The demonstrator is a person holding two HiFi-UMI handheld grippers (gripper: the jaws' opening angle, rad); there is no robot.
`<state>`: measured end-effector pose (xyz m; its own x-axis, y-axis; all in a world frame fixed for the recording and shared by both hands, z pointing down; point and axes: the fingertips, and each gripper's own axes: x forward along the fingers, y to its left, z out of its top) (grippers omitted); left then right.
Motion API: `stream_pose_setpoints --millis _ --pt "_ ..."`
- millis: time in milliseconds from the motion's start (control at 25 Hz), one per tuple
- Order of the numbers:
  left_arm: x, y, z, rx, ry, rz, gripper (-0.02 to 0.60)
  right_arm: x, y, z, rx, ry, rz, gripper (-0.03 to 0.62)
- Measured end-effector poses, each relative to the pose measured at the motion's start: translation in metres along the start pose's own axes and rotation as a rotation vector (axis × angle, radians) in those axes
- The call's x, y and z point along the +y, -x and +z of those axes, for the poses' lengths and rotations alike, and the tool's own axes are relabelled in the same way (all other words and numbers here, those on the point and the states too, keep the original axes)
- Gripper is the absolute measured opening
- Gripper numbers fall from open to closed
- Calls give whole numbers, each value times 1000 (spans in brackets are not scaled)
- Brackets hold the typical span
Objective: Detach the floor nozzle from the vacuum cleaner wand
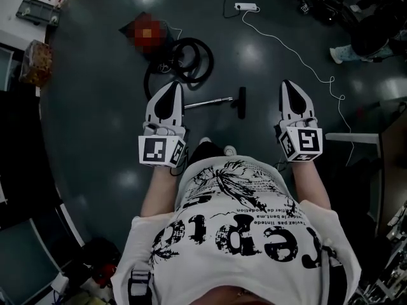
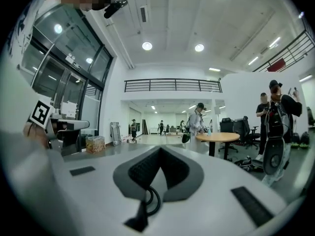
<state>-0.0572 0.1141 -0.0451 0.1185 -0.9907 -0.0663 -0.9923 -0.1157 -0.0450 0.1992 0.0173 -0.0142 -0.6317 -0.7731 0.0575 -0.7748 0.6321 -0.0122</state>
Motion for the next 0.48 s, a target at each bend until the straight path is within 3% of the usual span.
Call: stream_pose_setpoints --millis 480 --pt "-12 -7 -5 18 -45 -11 5 4 1 -2 8 11 27 3"
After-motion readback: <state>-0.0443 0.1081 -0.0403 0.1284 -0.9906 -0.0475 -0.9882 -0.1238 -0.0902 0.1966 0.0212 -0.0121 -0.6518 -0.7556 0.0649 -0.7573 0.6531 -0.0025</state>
